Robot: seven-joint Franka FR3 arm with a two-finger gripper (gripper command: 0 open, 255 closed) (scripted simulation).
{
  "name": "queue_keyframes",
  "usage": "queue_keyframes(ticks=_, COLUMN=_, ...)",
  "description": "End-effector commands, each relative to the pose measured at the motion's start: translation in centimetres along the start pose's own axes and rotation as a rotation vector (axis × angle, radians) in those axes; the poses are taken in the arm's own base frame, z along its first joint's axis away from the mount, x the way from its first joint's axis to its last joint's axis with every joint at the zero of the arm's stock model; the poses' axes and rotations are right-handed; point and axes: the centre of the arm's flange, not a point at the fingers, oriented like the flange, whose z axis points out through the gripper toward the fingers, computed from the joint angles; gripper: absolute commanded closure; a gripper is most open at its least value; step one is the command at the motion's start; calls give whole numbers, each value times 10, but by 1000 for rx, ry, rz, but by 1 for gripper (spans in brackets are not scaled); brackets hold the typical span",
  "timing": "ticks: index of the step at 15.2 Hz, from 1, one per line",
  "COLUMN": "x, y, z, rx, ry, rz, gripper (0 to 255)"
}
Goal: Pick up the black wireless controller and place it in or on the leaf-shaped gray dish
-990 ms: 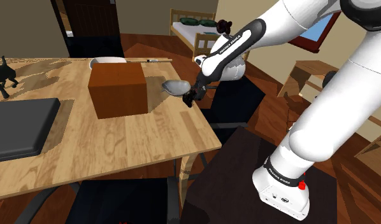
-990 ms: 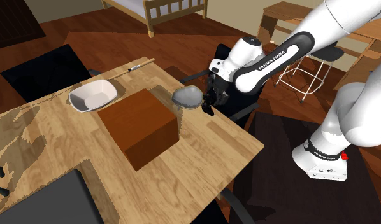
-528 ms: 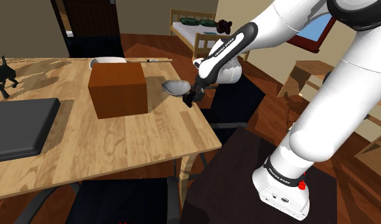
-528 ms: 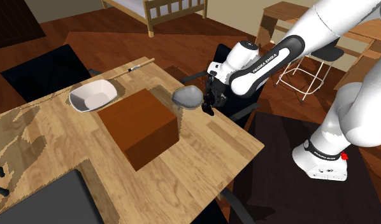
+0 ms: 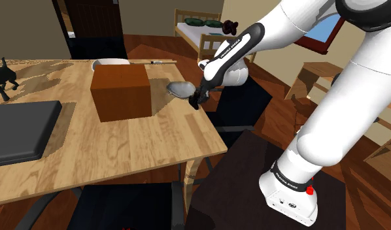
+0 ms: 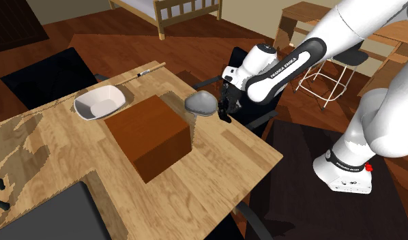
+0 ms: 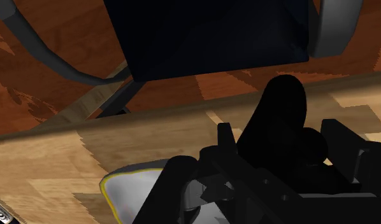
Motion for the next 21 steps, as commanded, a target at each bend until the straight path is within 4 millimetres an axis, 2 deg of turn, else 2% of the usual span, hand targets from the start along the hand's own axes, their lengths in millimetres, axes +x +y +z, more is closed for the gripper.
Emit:
queue_keyframes(ticks=1, x=0, y=0, z=0, rx=1, ry=-1, rz=0, gripper=255)
queue_keyframes(ticks=6, x=0, y=0, z=1, rx=1, ry=0, rz=0, gripper=255)
queue_keyframes(ticks=21, x=20, y=21, z=-73, rx=1, ry=0, rz=0, gripper=255)
